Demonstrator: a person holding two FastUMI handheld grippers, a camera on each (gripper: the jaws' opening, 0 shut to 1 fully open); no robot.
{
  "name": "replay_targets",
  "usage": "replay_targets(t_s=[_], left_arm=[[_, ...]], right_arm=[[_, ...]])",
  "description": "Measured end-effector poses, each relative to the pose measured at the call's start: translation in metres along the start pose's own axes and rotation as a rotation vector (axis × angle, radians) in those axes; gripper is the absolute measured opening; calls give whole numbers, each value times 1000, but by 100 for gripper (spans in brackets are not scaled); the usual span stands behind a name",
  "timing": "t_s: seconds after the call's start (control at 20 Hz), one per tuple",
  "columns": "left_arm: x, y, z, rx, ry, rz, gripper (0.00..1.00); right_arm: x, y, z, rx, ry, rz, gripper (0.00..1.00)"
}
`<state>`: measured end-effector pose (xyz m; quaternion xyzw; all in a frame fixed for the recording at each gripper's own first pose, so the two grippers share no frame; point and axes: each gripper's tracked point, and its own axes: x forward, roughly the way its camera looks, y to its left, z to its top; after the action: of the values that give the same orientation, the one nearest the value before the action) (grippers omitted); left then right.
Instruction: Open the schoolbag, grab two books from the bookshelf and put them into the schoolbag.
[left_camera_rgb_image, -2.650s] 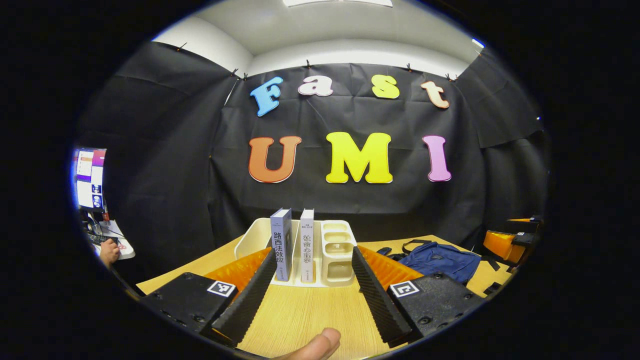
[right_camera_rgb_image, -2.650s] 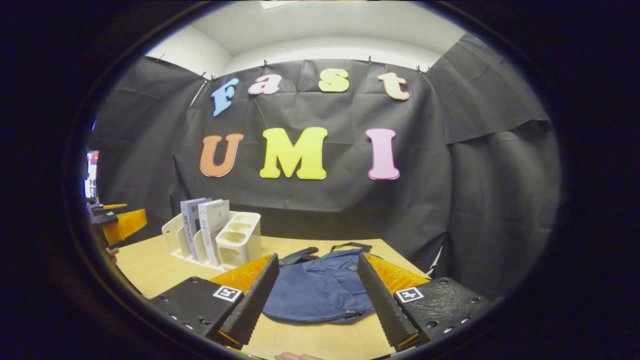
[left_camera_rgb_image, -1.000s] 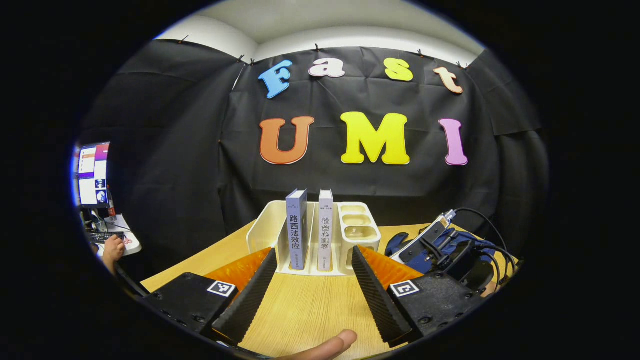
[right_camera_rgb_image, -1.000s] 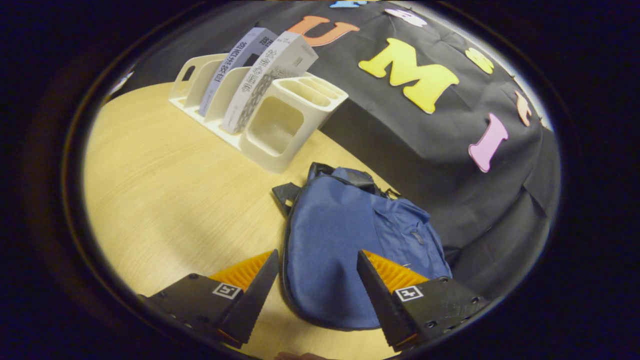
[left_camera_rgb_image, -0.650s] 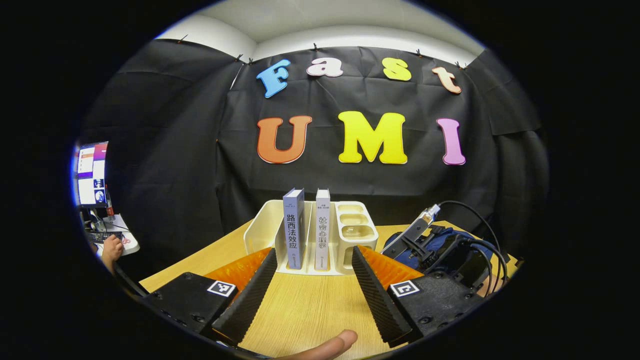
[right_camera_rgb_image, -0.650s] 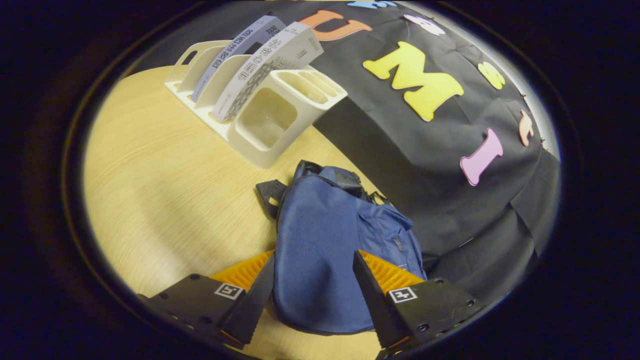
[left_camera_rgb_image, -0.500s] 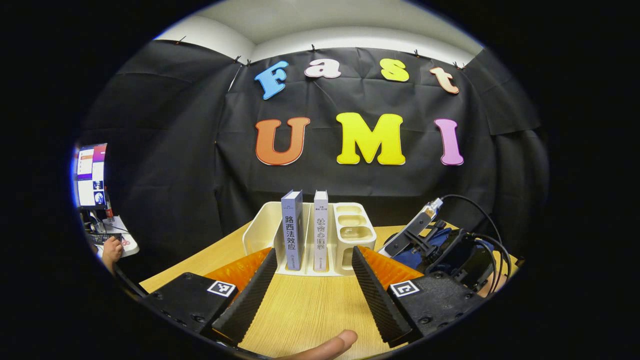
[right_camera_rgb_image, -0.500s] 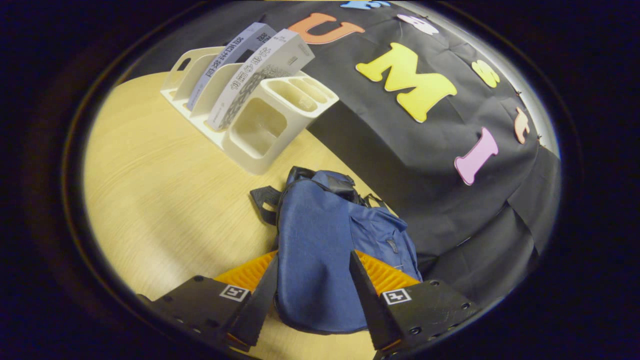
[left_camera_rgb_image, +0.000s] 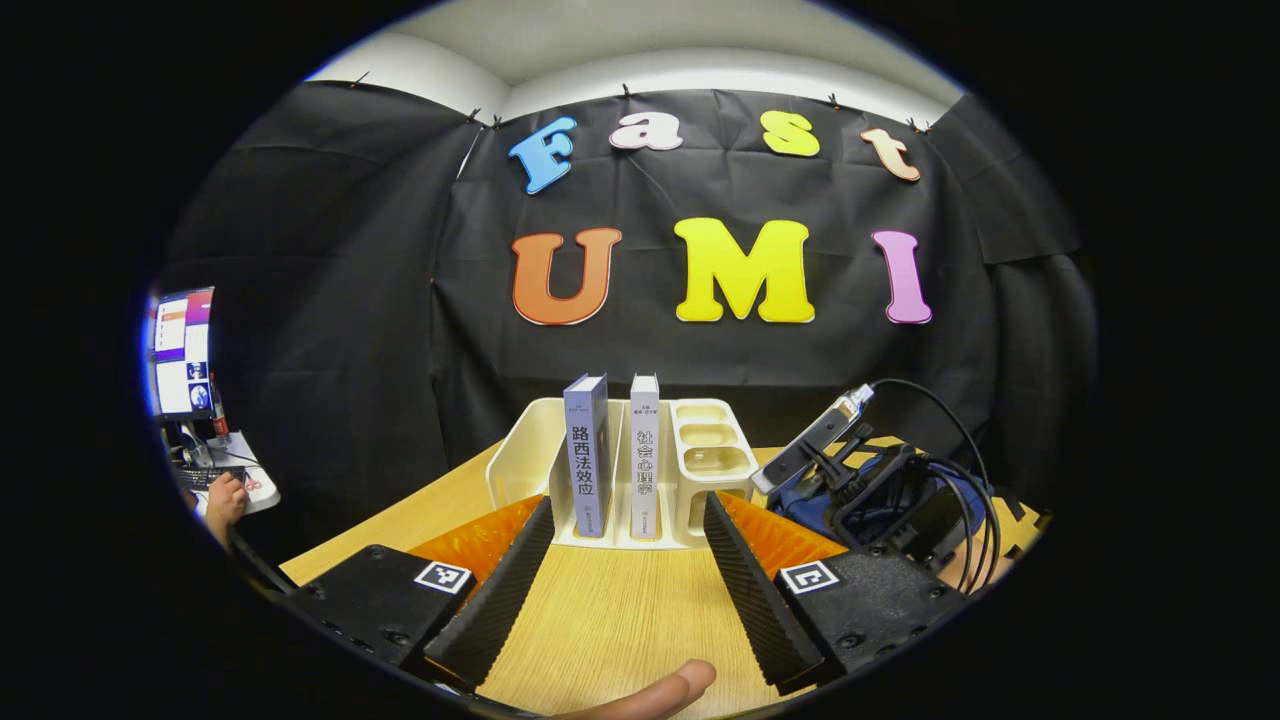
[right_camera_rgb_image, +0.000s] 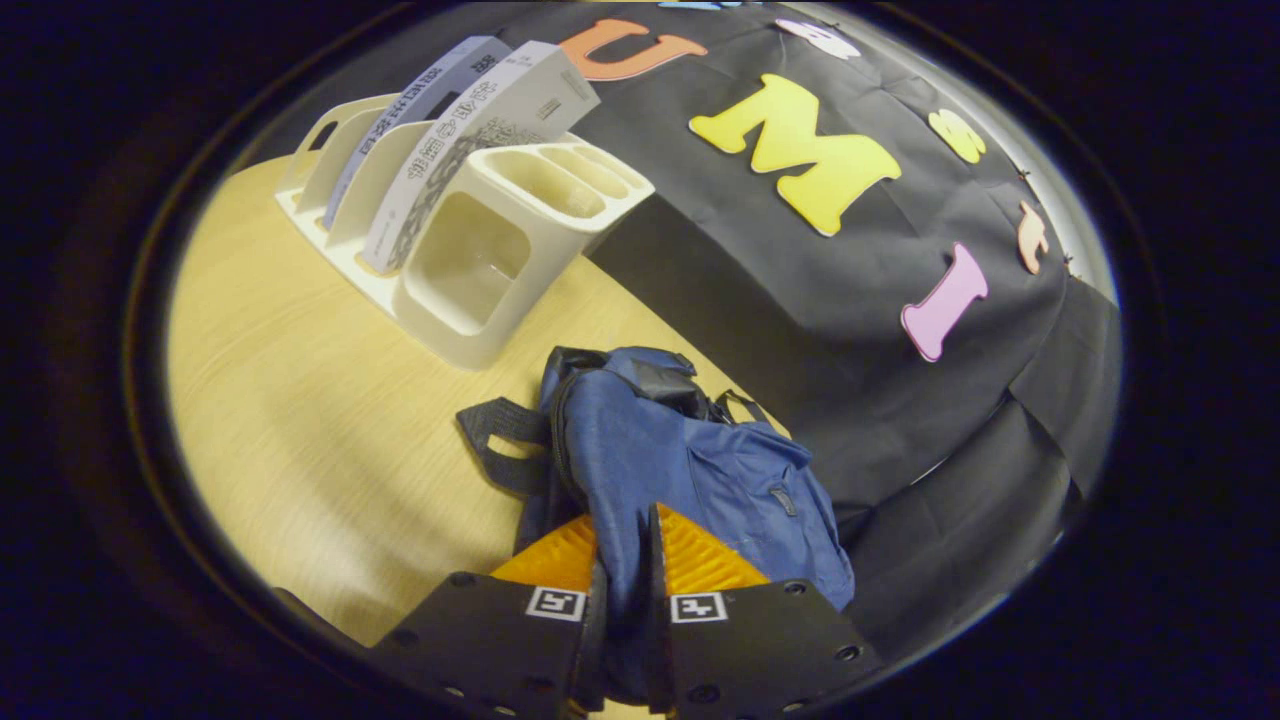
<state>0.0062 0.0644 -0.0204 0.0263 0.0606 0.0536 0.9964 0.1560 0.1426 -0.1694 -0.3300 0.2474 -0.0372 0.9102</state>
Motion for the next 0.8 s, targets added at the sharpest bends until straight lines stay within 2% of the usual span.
replay_targets(t_s=[0.05,0.1,0.3,0.45,0.6,0.8], left_arm=[[2,0,-2,-6,5,2,100],[4,2,-5,-12,13,5,96],[15,-6,-23,-37,72,-27,96],[24,10,-32,-22,106,33,97],[26,19,-36,-66,119,73,97],[40,12,-46,-101,156,57,96]], right_arm=[[-2,-3,2,3,-1,25,15],[2,-10,2,23,-14,34,11],[-8,-53,22,55,-89,38,10],[-11,-87,32,95,-156,44,10],[-12,-118,37,116,-209,55,9],[-13,-159,42,151,-260,70,9]])
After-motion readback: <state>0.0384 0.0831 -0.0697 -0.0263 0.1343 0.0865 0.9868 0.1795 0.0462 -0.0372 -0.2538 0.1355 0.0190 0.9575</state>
